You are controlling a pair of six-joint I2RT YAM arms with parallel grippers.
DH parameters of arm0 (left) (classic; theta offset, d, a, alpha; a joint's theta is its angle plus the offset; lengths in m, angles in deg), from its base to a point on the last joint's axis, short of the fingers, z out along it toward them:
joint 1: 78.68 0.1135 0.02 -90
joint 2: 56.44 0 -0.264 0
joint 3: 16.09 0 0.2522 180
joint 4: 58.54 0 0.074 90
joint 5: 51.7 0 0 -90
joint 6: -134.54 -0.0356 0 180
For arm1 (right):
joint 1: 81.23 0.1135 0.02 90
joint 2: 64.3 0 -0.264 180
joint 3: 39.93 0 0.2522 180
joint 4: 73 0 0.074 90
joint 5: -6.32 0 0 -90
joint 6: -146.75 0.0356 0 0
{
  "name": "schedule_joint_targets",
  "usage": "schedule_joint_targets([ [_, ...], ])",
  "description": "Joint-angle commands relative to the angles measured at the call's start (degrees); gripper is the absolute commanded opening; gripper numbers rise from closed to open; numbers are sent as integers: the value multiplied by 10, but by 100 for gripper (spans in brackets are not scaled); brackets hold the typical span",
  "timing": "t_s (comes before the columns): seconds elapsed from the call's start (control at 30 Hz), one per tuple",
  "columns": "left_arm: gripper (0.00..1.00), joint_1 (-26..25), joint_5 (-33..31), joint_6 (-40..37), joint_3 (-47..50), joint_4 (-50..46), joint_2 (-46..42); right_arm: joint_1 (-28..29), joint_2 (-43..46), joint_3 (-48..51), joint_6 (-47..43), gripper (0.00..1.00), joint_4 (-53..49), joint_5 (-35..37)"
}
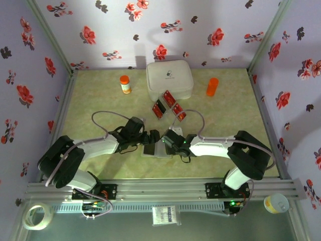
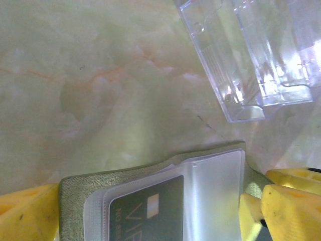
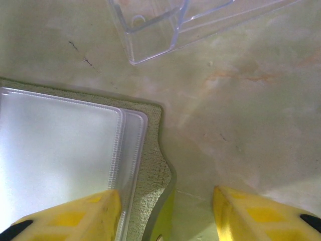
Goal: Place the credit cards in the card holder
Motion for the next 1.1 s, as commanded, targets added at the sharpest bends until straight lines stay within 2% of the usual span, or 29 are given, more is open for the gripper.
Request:
schedule_joint_targets([
  [0.0, 100, 4, 20, 20, 11, 32, -26, 4, -14, -13, 4, 53, -38, 6],
  [0.33, 100, 4, 23, 35, 23, 49, -38, 3, 21, -29, -3, 54, -66, 16],
  [0.47, 100, 4, 23, 36, 24, 50, -39, 2, 30, -23, 3, 51, -68, 20],
  [0.57, 100, 4, 23, 35, 24, 50, -40, 2, 42, -15, 8, 44, -65, 23],
  [0.63, 100, 3, 23, 35, 24, 50, -41, 1, 51, -9, 12, 35, -59, 23],
  [0.8, 100, 2, 23, 40, 23, 50, -46, -12, 66, 18, 13, 1, -22, 3],
  [1.07, 100, -13, 32, 49, 6, 56, -55, -46, 110, 109, 29, 0, 132, -81],
])
